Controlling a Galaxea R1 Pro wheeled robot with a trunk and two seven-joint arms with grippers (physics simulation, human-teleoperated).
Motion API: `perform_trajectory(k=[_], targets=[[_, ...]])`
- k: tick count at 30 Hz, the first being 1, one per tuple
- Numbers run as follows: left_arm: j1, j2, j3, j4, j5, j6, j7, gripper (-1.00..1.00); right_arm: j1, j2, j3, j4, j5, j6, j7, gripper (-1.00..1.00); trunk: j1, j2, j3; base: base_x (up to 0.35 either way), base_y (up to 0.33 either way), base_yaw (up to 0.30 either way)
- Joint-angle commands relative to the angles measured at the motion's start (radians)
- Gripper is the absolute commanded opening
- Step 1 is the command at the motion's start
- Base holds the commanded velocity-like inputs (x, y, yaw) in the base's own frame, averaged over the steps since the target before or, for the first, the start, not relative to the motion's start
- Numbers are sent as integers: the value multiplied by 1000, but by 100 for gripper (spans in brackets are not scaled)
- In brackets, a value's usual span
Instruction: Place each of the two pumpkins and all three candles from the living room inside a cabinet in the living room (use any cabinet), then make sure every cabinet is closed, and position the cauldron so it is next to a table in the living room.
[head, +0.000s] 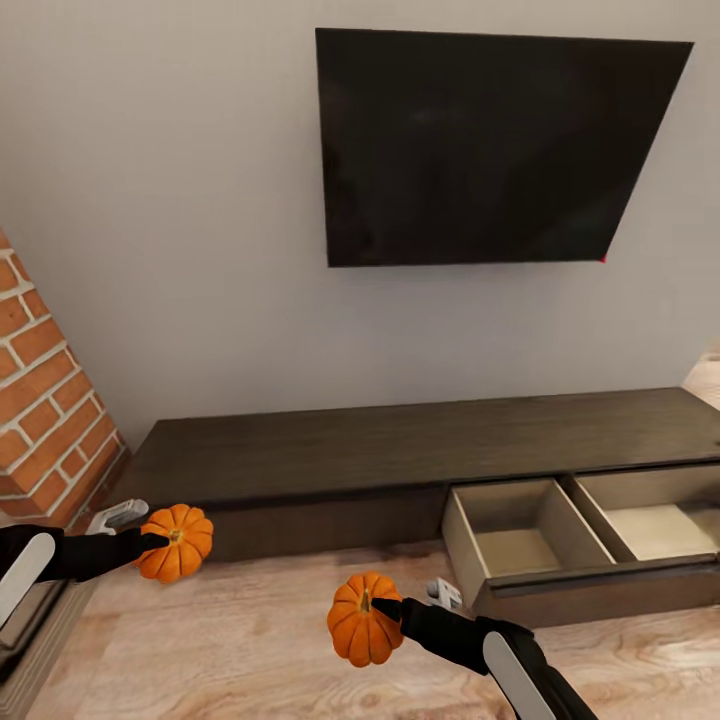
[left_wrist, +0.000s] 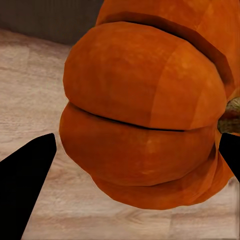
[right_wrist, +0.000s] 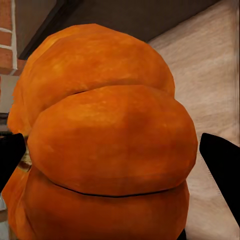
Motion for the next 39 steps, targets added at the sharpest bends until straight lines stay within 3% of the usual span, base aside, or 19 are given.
perform_trajectory(k=[1,18,29,39], targets=[[0,0,2,-1,-5,4,-10,-100,-1,-1,2,0,-3,2,0,-100,0,0,-1,0,0,-276],[-1,-8,0,-1,-4,4,-9,-100,-1,-1,2,0,-7,2,2,-100,0,0,-1,-21,-82,-267],[0,-8,0,-1,-6,4,-9,-100,-1,-1,2,1,-7,2,2,-100,0,0,-1,45,-53,-54],[0,-6,0,-1,-6,4,-9,-100,-1,-1,2,0,-6,2,3,-100,0,0,-5,5,-5,-236]])
